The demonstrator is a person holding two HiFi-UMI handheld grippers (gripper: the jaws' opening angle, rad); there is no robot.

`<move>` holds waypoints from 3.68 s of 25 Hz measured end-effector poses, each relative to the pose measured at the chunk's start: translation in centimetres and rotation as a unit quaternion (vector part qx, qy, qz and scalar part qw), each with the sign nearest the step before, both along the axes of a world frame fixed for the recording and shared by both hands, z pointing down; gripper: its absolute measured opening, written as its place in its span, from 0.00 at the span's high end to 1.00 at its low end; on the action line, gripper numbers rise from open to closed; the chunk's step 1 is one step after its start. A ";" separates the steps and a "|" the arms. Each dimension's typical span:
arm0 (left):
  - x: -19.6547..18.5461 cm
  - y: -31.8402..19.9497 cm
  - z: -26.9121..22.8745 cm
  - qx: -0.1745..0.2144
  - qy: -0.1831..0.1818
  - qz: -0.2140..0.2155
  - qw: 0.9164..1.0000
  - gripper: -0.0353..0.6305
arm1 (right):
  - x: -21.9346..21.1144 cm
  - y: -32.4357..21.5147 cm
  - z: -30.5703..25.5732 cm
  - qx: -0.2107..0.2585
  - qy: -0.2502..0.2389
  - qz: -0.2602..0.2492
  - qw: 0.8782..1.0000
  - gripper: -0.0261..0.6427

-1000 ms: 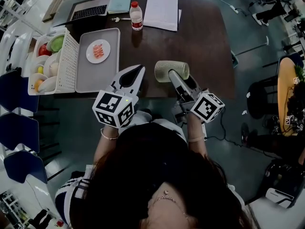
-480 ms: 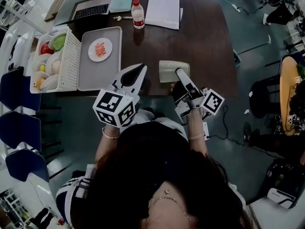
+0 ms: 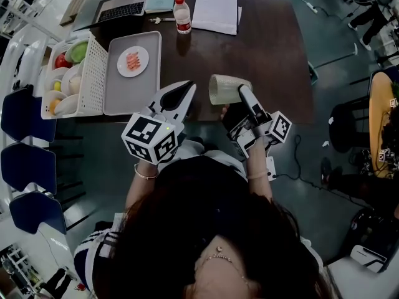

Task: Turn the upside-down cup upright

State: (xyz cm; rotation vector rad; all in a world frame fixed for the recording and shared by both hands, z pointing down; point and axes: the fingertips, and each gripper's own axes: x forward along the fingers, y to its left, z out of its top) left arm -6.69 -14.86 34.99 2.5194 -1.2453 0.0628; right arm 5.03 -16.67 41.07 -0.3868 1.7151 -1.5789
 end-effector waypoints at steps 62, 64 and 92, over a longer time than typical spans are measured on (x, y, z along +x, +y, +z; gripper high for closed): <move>6.4 2.0 0.6 -0.007 0.002 0.178 0.984 0.36 | -2.2 1.5 -3.0 0.041 -0.124 -0.107 0.986 0.48; 6.5 2.0 0.4 -0.006 0.004 0.175 0.985 0.36 | -2.1 1.5 -3.0 0.040 -0.132 -0.108 0.985 0.48; 5.7 1.0 2.1 -0.019 -0.041 0.145 0.988 0.36 | 1.2 -0.2 2.2 -0.025 0.010 -0.005 1.000 0.48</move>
